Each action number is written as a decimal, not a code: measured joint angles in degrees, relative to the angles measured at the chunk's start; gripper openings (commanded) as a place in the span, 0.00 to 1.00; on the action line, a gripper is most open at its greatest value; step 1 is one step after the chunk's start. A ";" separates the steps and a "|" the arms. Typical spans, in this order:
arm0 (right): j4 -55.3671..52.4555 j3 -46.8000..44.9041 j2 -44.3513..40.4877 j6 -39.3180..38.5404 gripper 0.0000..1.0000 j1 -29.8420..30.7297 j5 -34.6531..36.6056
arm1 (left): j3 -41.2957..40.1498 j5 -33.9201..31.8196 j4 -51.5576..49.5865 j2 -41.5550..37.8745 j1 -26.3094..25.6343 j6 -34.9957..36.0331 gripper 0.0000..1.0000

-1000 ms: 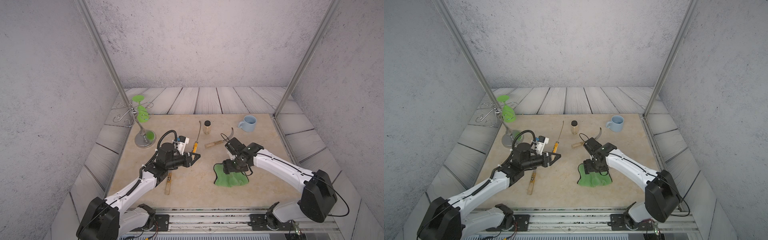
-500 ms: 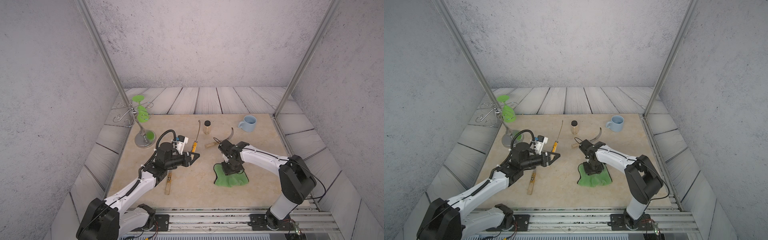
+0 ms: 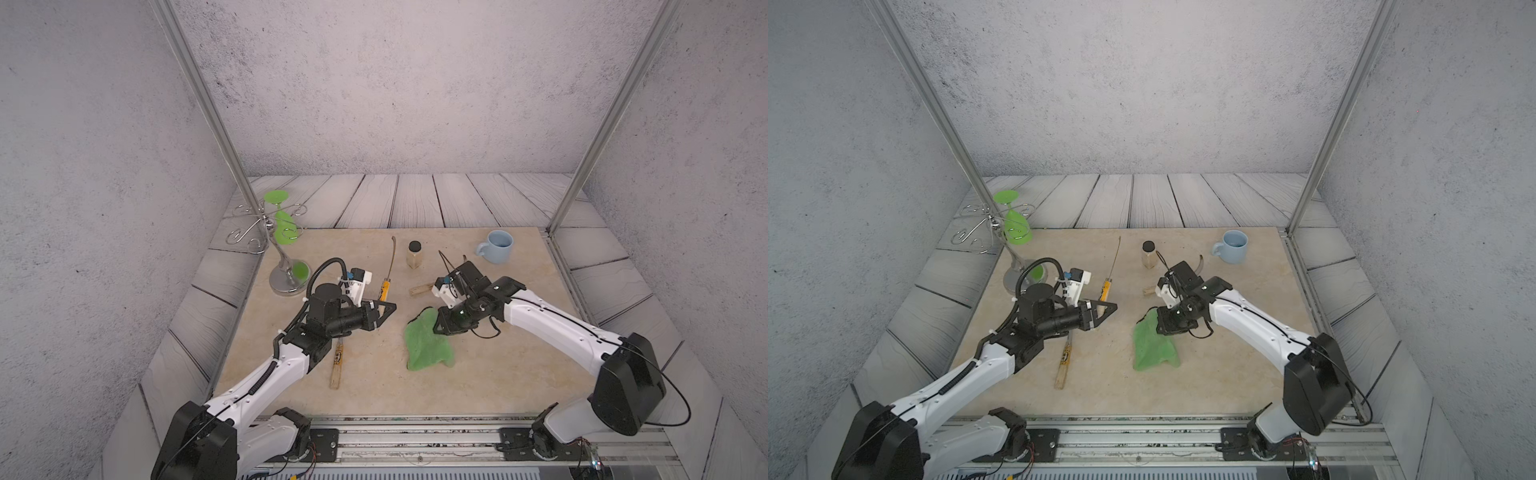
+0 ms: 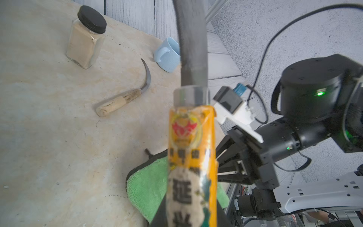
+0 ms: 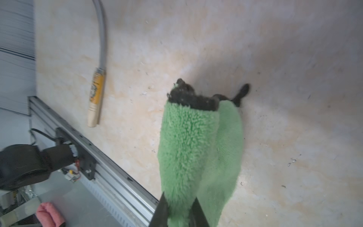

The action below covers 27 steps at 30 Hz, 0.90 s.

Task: Wipe small sickles with rags
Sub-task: Pick up the rag from the center of the board.

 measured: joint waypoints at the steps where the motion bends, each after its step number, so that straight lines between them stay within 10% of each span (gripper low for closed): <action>1: 0.50 -0.74 -1.57 0.04 0.18 -1.40 -1.20 | 0.00 0.11 0.26 0.00 0.02 -0.11 0.00; 10: 0.20 -9.81 0.13 -2.45 0.32 -15.43 -2.89 | 0.00 0.96 1.49 0.42 0.02 -0.98 0.00; 27: -8.90 -6.21 1.57 -3.13 0.75 -16.44 16.26 | 0.00 1.86 1.68 1.84 0.07 -1.16 0.00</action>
